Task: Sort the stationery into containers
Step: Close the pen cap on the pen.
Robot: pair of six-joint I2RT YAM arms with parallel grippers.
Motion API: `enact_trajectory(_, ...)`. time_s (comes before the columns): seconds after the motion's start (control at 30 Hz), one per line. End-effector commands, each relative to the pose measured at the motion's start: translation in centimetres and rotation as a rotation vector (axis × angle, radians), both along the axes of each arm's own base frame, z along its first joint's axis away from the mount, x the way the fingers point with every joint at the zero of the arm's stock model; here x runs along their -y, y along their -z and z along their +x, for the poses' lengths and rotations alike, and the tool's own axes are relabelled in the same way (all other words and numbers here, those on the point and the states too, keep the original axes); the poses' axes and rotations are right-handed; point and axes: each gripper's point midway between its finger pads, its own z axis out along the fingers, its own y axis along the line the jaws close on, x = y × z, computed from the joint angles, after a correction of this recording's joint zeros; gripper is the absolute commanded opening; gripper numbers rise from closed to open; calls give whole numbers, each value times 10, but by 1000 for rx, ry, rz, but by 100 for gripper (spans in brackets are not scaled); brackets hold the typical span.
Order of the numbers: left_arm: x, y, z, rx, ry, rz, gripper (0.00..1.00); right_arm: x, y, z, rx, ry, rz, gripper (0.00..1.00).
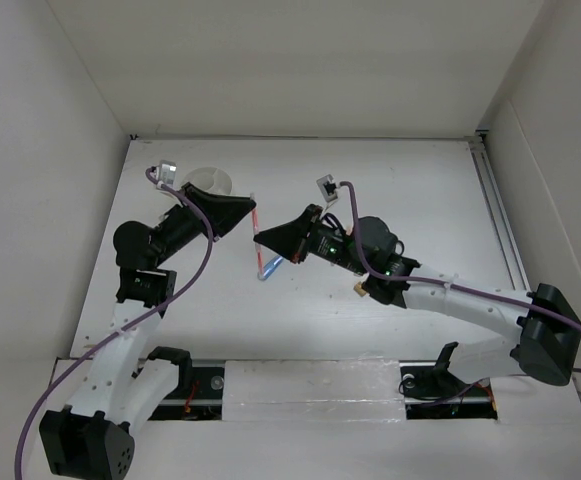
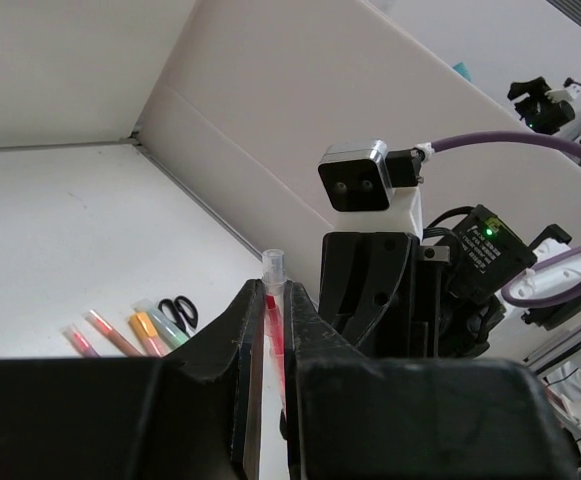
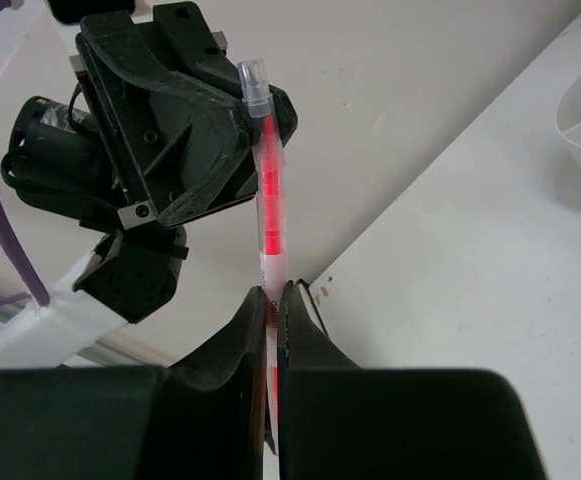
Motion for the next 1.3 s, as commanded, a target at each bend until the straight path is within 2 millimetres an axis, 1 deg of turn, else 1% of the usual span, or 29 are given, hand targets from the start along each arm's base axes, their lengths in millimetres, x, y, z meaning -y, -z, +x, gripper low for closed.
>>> enact_trajectory(0.0, 8, 3, -15, 24, 89, 18, 0, 19, -68, -2, 114, 29, 197, 0)
enact_trajectory(0.07, 9, 5, -15, 7, 102, 19, 0, 20, -64, -3, 117, 29, 201, 0)
enact_trajectory(0.1, 9, 5, -15, -3, 105, 13, 0, 25, -71, -4, 132, 37, 229, 0)
enact_trajectory(0.13, 9, 3, -14, 5, 96, 7, 0, 25, -69, -4, 132, 37, 229, 0)
enact_trajectory(0.17, 9, 7, -14, -13, 98, 4, 0, 26, -69, -2, 129, 50, 232, 0)
enact_trajectory(0.2, 8, 3, -13, -23, 93, -16, 0, 25, -66, -1, 133, 54, 218, 0)
enact_trajectory(0.3, 7, 9, -8, -80, 78, -47, 0, 21, -68, 2, 142, 57, 215, 0)
enact_trajectory(0.33, 7, 7, -11, -88, 84, -59, 0, 21, -68, 2, 151, 60, 210, 0)
enact_trajectory(0.43, 5, 7, -9, -116, 63, -64, 0, 21, -68, 3, 159, 63, 206, 0)
enact_trajectory(0.47, 4, 7, -8, -124, 51, -69, 0, 24, -72, 3, 170, 75, 212, 0)
enact_trajectory(0.5, 4, 9, -7, -126, 47, -61, 0, 24, -72, 3, 170, 75, 212, 0)
enact_trajectory(0.57, 2, 6, -10, -117, 38, -67, 0, 24, -72, 3, 170, 75, 212, 0)
enact_trajectory(0.6, 1, 10, -8, -136, 29, -68, 0, 25, -75, 2, 176, 75, 221, 0)
enact_trajectory(0.7, 0, 12, -8, -136, 19, -72, 0, 27, -79, 2, 174, 80, 243, 0)
enact_trajectory(0.73, -1, 13, -8, -128, 6, -71, 0, 27, -85, -1, 174, 63, 256, 0)
enact_trajectory(0.77, -1, 14, -7, -111, 0, -59, 0, 24, -84, -2, 168, 48, 261, 0)
enact_trajectory(0.8, -1, 16, -6, -116, -3, -52, 0, 24, -89, -4, 176, 39, 268, 0)
enact_trajectory(0.83, -1, 16, -6, -116, -3, -52, 0, 25, -94, -3, 179, 47, 278, 0)
enact_trajectory(0.87, -1, 16, -6, -116, -3, -52, 0, 20, -88, -4, 167, 39, 262, 0)
enact_trajectory(0.93, 0, 17, -8, -108, 6, -42, 0, 22, -88, 1, 169, 69, 261, 0)
enact_trajectory(1.03, 2, 21, -9, -117, 26, -32, 0, 22, -88, 1, 169, 69, 261, 0)
enact_trajectory(1.07, 2, 23, -6, -128, 25, -30, 0, 20, -88, 2, 169, 69, 261, 0)
enact_trajectory(1.1, 3, 24, -8, -128, 35, -26, 0, 21, -94, 2, 176, 69, 272, 0)
enact_trajectory(1.13, 3, 26, -5, -129, 33, -19, 0, 18, -91, 3, 171, 69, 264, 0)
enact_trajectory(1.17, 4, 27, -7, -129, 43, -15, 0, 16, -87, 5, 166, 69, 256, 0)
enact_trajectory(1.2, 5, 27, -9, -128, 51, -12, 0, 16, -91, 3, 174, 60, 262, 0)
enact_trajectory(1.27, 5, 31, -8, -130, 49, -5, 0, 14, -92, 5, 174, 60, 264, 0)
